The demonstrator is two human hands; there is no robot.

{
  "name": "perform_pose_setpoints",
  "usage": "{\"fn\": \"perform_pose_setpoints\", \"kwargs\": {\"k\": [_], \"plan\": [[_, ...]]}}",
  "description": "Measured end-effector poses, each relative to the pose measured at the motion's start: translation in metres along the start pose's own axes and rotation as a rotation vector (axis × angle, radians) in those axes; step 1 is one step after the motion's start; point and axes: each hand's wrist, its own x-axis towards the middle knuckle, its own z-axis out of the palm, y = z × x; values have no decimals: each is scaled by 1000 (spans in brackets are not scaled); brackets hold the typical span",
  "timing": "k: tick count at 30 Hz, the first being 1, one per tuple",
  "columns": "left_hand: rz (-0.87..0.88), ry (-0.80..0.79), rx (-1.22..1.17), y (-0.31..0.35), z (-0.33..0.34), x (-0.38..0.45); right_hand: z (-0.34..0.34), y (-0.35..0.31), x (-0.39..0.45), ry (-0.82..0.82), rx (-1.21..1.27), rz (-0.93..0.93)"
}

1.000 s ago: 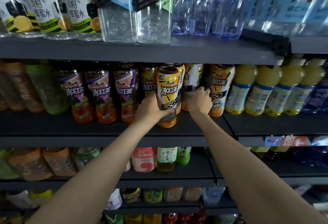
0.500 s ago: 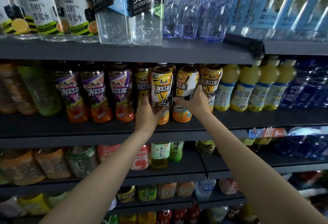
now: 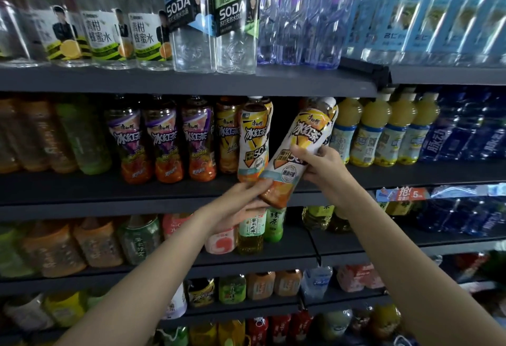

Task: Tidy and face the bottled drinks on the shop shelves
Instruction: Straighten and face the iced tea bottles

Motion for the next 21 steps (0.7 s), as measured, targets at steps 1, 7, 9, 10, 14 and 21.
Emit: {"fn": "perform_pose_setpoints", "kwargs": {"k": [1, 7, 9, 10, 14, 21], "plan": [[-17, -33, -123, 2, 1, -5, 2, -5, -8, -25, 48, 7], [280, 395, 237, 16, 3, -25, 15, -14, -27, 94, 117, 115], [534, 513, 600, 22, -7, -30, 27, -12, -32, 63, 319, 193], [641, 523, 743, 25, -11, -33, 33, -11, -34, 43, 408, 230], [771, 445, 912, 32, -14, -45, 47, -12, -38, 49, 626, 317], [501, 362, 475, 37, -20, -61, 46, -22, -40, 18, 564, 239]]}}
